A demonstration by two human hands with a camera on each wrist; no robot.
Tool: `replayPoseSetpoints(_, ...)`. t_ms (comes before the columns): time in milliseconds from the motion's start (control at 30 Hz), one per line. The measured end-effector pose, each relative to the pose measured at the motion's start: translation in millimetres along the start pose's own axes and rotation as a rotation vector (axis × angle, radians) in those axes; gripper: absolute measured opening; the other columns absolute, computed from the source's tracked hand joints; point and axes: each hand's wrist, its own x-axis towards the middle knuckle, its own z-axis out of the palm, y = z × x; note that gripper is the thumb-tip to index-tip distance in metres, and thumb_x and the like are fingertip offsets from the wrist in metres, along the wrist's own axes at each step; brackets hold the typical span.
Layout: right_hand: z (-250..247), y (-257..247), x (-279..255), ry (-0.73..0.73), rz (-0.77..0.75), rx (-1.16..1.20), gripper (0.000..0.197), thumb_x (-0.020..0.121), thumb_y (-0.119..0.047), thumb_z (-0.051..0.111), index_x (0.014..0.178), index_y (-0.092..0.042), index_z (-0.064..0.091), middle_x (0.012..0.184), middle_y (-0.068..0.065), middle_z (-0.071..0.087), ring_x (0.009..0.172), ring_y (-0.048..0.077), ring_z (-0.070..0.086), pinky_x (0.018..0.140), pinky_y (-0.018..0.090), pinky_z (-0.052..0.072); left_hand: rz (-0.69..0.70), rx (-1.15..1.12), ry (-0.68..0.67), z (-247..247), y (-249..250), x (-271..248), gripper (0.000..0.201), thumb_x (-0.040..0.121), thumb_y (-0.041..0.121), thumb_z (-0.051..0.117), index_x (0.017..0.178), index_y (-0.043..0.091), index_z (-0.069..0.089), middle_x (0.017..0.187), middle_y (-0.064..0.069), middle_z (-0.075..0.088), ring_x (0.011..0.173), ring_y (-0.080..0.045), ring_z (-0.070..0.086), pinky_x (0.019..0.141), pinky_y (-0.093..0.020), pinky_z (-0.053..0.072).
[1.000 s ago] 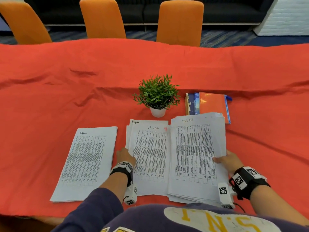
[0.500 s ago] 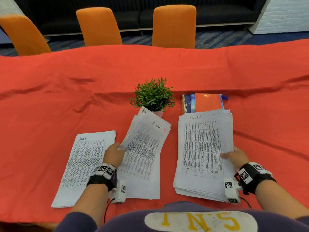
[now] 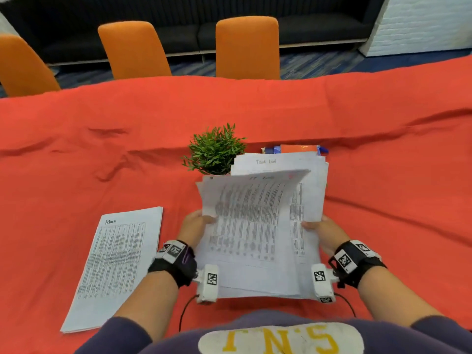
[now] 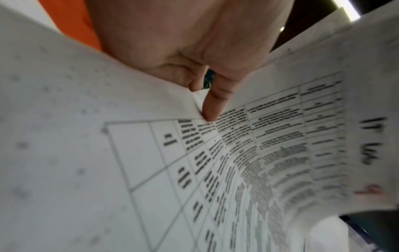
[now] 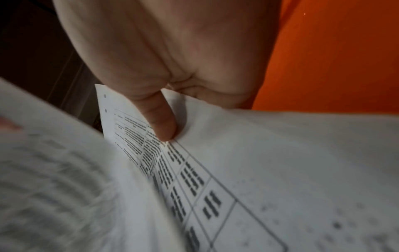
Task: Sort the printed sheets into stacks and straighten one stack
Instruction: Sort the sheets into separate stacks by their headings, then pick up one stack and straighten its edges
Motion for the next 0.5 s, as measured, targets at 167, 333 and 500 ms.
replayPoseSetpoints(167, 13, -4, -14, -0.154, 0.016, 0.152, 0.035, 0.082, 0.007, 0.055, 0.118, 0.006, 0.057, 0.09, 0.012, 0.075, 0.077, 0.022, 0.073, 0.066, 0.032, 0.06, -0.112, -0.006, -0.002, 35, -14, 0, 0.025, 0.087, 0.008, 0.056, 0.112, 0.007, 0.057, 0.114, -0.01, 0.063, 0.106, -0.028, 0.058, 0.099, -0.043, 0.044)
replayPoseSetpoints(333, 16, -2, -15, -0.171, 0.023, 0.129, 0.038, 0.092, -0.014, 0.054, 0.126, 0.002, 0.056, 0.105, 0.017, 0.071, 0.091, 0.025, 0.071, 0.08, 0.036, 0.059, -0.137, -0.099, 0.043, 42, -16, -1, 0.039, 0.08, 0.014, 0.069, 0.115, 0.015, 0.053, 0.111, -0.007, 0.065, 0.103, -0.026, 0.061, 0.097, -0.047, 0.046)
replayPoseSetpoints(500, 21, -6, -12, -0.138, -0.059, -0.154, 0.067, 0.084, -0.066, 0.048, 0.131, -0.019, 0.053, 0.127, 0.001, 0.063, 0.118, 0.019, 0.058, 0.108, 0.044, 0.04, 0.024, 0.036, -0.015, 53, -10, -5, 0.031, 0.086, 0.005, 0.063, 0.116, 0.012, 0.062, 0.11, -0.005, 0.069, 0.101, -0.024, 0.065, 0.094, -0.044, 0.05)
